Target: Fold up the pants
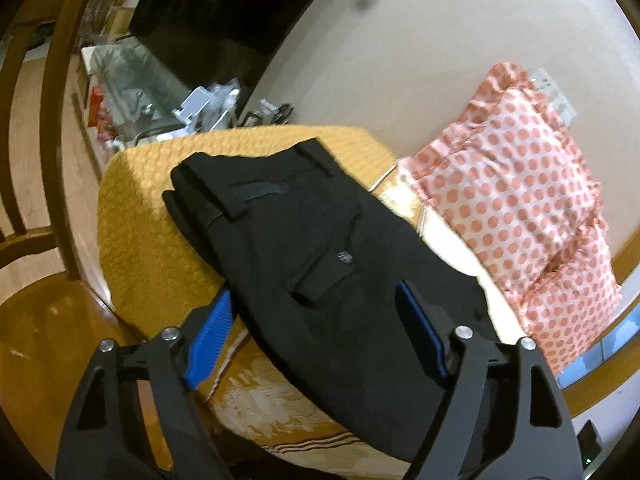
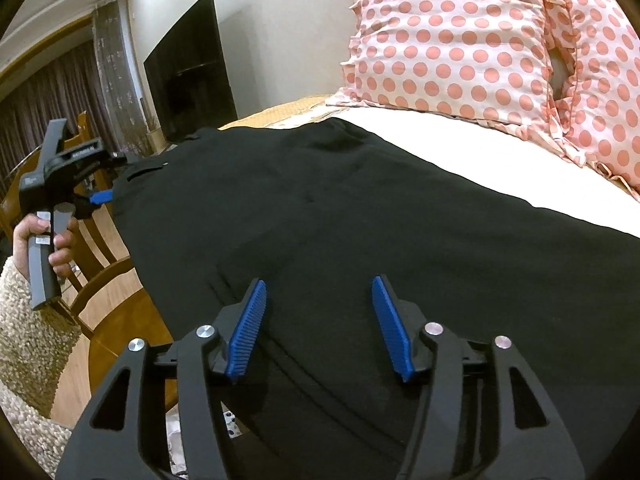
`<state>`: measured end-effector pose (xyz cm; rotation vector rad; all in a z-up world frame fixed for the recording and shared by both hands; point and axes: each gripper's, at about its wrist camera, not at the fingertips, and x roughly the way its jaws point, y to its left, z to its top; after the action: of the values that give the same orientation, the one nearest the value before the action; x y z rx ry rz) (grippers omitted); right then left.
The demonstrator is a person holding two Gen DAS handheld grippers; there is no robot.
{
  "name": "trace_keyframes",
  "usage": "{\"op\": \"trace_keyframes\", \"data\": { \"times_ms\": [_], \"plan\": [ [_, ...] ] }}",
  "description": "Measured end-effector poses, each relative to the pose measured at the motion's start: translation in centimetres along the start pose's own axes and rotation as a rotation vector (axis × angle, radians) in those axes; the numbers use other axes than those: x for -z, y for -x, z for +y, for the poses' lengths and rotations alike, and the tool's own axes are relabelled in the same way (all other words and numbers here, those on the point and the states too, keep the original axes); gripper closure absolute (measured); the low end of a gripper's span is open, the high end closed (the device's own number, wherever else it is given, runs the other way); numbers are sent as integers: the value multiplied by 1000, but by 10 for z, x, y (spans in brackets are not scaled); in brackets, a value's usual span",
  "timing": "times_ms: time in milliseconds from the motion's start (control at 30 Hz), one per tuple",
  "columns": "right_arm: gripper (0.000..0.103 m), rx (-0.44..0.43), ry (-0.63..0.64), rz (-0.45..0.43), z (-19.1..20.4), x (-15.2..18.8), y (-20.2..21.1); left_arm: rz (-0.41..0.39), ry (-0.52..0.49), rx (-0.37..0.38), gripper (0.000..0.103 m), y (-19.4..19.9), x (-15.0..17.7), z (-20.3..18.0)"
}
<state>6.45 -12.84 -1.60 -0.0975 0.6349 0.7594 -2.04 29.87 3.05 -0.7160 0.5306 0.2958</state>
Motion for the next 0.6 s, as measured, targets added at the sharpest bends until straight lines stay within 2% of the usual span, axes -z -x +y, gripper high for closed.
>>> {"op": "trace_keyframes", "data": {
  "times_ms": [100, 233, 333, 433, 500, 600],
  "plan": [
    [45, -8, -7, -2, -2, 0, 1, 42, 19, -38, 25, -8, 2, 5],
    [45, -8, -4, -3, -2, -1, 1, 112, 120, 31, 25, -17, 11, 20],
    [45, -9, -3, -4, -2, -1, 1, 141, 133, 55, 25, -23, 21, 18],
    [45, -8, -4, -4, -2, -1, 1, 131, 130, 33, 25, -21, 20, 12],
    [45, -8, -5, -5, -2, -1, 1, 113, 148, 53, 25, -14, 16, 11],
    [44, -10, -6, -10, -1, -2, 0, 74, 103, 84, 27, -1, 9, -1]
  ]
}}
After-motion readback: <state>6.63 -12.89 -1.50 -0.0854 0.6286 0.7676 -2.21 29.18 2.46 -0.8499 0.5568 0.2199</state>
